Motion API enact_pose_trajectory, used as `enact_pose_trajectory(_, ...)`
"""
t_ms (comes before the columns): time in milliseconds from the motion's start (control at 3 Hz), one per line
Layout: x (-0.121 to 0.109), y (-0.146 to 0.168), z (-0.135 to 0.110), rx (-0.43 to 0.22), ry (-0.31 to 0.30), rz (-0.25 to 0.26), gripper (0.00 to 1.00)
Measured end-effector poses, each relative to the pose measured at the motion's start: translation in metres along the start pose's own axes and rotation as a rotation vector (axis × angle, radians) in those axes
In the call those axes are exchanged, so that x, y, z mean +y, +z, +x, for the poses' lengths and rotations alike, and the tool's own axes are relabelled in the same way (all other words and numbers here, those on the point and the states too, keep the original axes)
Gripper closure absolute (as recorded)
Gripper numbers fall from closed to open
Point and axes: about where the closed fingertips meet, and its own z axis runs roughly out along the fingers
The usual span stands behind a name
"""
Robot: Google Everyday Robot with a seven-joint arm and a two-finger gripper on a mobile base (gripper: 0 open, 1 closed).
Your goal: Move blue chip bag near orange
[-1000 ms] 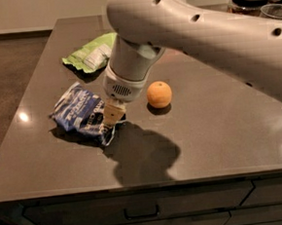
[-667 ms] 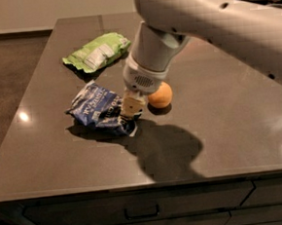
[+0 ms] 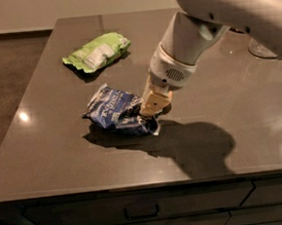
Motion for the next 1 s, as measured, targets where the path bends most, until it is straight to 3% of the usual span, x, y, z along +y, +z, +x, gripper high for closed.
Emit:
enact_pose_trajectory(333,0.006,-0.007,0.009,-0.013,-0.04,-0.03,1.0)
enact_pose_trajectory(667,0.006,-0.01,0.018,-0.012,-0.053,-0.039,0.87)
enact_pose_trajectory(1000,0.002,-0.01,0.027,-0.001,-0.053,-0.035,0.62)
